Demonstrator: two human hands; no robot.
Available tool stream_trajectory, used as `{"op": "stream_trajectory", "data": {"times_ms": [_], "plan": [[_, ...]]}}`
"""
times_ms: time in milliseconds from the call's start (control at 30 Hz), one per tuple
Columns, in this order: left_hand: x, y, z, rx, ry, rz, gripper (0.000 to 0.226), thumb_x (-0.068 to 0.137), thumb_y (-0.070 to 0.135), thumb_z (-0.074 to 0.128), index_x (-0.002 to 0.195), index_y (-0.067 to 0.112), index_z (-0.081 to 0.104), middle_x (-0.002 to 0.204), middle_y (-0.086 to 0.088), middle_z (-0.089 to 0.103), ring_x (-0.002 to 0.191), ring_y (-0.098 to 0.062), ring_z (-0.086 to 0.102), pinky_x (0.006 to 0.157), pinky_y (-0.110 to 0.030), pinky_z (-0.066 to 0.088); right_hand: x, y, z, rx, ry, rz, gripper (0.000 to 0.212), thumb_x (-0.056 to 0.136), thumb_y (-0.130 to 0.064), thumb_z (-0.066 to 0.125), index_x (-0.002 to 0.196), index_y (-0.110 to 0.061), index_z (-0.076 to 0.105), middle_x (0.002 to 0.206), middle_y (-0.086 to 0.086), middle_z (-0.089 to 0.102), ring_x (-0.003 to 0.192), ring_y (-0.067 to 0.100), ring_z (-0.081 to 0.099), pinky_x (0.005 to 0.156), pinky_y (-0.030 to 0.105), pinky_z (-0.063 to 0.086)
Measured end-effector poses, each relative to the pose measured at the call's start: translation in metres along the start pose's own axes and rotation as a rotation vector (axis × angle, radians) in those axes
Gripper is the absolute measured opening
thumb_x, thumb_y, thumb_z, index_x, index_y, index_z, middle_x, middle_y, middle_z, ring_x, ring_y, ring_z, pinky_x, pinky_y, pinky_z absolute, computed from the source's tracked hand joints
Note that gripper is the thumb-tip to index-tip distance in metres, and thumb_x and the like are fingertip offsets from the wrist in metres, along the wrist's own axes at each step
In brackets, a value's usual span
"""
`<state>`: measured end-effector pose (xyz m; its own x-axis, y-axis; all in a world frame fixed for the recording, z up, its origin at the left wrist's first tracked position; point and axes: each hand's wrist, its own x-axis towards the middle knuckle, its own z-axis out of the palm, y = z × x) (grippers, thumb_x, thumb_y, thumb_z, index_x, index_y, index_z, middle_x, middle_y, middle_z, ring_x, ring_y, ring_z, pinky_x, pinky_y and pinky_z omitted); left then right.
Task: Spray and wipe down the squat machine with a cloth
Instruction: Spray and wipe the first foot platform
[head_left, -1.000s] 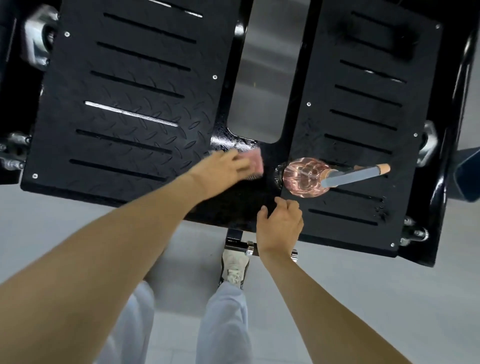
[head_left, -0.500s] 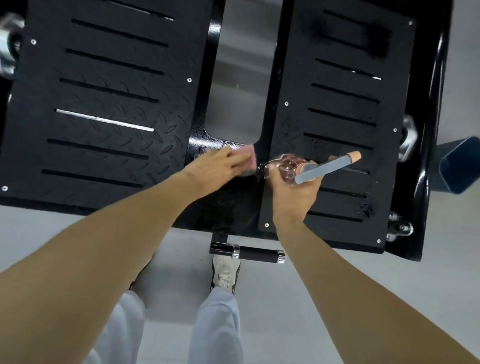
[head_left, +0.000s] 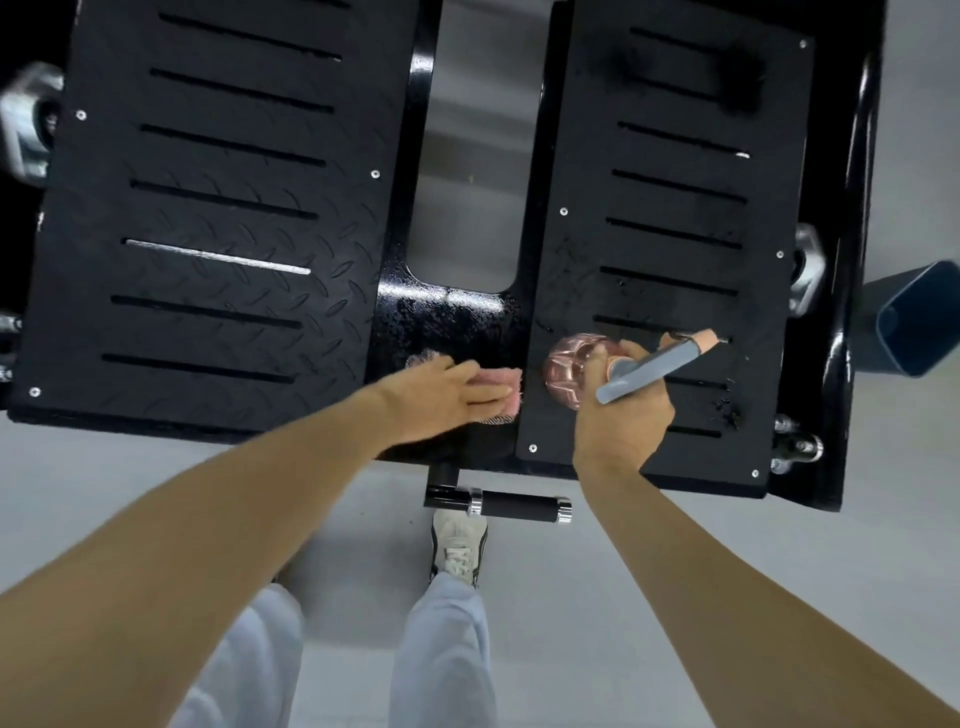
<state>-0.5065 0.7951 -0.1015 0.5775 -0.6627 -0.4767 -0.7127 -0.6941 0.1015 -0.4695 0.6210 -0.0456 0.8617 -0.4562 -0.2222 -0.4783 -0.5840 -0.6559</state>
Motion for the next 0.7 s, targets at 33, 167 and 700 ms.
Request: {"op": "stream_trajectory", "data": {"times_ms": [33,167,700], "plan": [[-0.002,-0.010,0.002,0.015,-0.017,-0.029,0.095,0.086,-0.005,0.054,0.151,0.022,-0.010,0.160,0.002,-0.004,0.117,-0.025,0.035,0.098,-0.040,0.041,-0.003,0.001,0.000,0.002,0.002,0.007,0.035,0.087,-0.032,0.065,0.118,-0.017,0.062,0.089,-0.005,0.065,0.077,0.017,0.063,0.069,0.036,0.056],[0.001,-0.014,0.001,-0.212,0.049,-0.525,0.101,0.079,-0.007,0.057,0.151,0.024,-0.007,0.158,0.006,-0.005,0.113,-0.027,0.037,0.086,-0.035,0.049,-0.014,0.002,-0.003,0.014,0.003,0.023,0.042,0.088,-0.029,0.064,0.127,-0.019,0.056,0.109,-0.008,0.066,0.085,0.013,0.063,0.068,0.029,0.053],[-0.055,0.015,0.033,-0.218,0.019,-0.426,0.087,0.087,-0.006,0.046,0.152,0.019,-0.006,0.159,0.002,-0.002,0.111,-0.024,0.036,0.090,-0.034,0.047,-0.027,0.008,0.006,-0.013,0.018,0.076,0.045,0.087,-0.026,0.061,0.129,-0.012,0.057,0.116,-0.004,0.067,0.082,0.013,0.063,0.051,0.007,0.043]]}}
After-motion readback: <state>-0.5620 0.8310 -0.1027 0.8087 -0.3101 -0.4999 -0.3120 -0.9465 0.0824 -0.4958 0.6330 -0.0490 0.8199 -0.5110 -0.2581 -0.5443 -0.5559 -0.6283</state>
